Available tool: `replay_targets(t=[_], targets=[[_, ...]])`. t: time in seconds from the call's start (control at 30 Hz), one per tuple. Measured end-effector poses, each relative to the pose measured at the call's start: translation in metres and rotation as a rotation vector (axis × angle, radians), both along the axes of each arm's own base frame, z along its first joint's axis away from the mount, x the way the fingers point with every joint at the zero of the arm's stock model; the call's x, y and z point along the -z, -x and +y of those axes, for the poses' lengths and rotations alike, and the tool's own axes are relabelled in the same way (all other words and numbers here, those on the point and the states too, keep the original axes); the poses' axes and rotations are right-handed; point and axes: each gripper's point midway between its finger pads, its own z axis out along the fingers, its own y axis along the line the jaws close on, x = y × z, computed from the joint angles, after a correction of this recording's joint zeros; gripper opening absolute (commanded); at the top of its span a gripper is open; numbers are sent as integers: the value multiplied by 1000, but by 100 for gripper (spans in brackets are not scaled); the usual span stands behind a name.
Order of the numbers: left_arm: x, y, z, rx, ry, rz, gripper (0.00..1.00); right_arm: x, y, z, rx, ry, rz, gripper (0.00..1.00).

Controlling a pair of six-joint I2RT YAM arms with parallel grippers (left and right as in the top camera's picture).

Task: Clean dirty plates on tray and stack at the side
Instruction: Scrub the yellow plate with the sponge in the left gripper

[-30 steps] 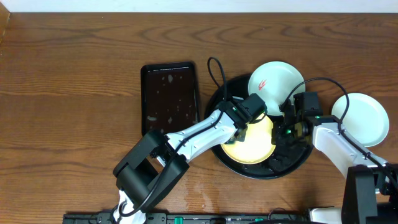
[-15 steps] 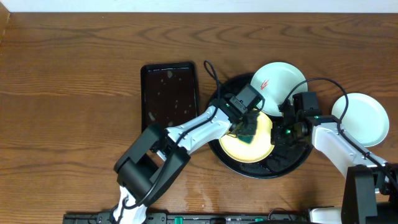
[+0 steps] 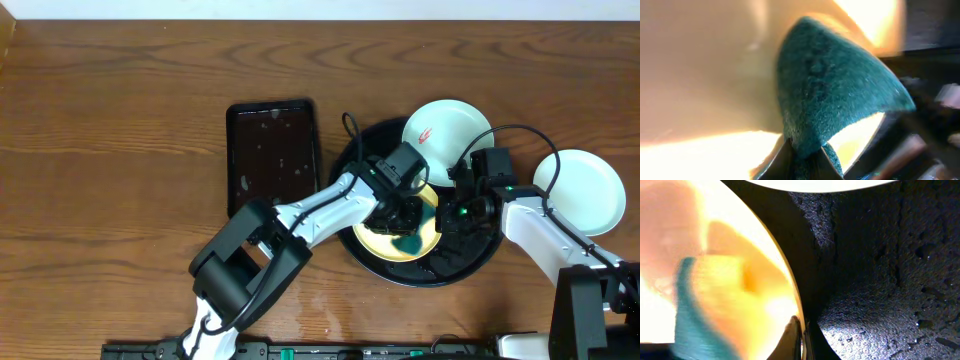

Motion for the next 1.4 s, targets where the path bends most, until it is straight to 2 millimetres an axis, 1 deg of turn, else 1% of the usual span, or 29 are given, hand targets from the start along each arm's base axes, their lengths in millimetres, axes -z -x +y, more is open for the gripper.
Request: replay_targets(t=[0.1, 0.23, 0.3, 0.37, 0.47, 0.6, 0.7, 0.9, 1.03, 1.1, 1.2, 1.27, 1.33, 1.4], targets=[[2, -8, 21, -37, -95, -24, 8, 0, 0, 0, 0, 0, 0, 1], [3, -26, 50, -92, -222, -91, 7, 0, 0, 0, 0, 0, 0, 1], [1, -47, 76, -140, -345, -181, 8, 0, 0, 0, 0, 0, 0, 1], [-2, -60, 90, -162, -424, -243, 7, 0, 0, 1, -1, -5, 1, 1], [-6, -68, 95, -159, -496, -333, 7, 0, 1, 5, -3, -24, 7, 1], [-7, -71, 95, -158, -521, -378, 7, 0, 1, 7, -4, -33, 9, 1], [-6, -75, 86, -165, -474, -377, 7, 0, 1, 7, -2, -35, 10, 1], [3, -84, 45, -172, -224, -283, 7, 0, -2, 1, 10, -5, 3, 1], [4, -81, 19, -143, -60, -199, 7, 0, -4, -6, 25, 24, -5, 1], [3, -73, 4, -109, 11, -158, 7, 0, -5, -7, 27, 31, -7, 1], [2, -56, -20, -26, 109, -110, 7, 0, -5, -8, 28, 38, -9, 1], [2, -36, -34, 45, 150, -76, 7, 0, -6, -9, 29, 43, -10, 1], [1, -14, -46, 115, 177, -44, 7, 0, -6, -10, 30, 46, -11, 1], [0, -9, -48, 133, 180, -39, 7, 0, -5, -11, 31, 52, -9, 1]])
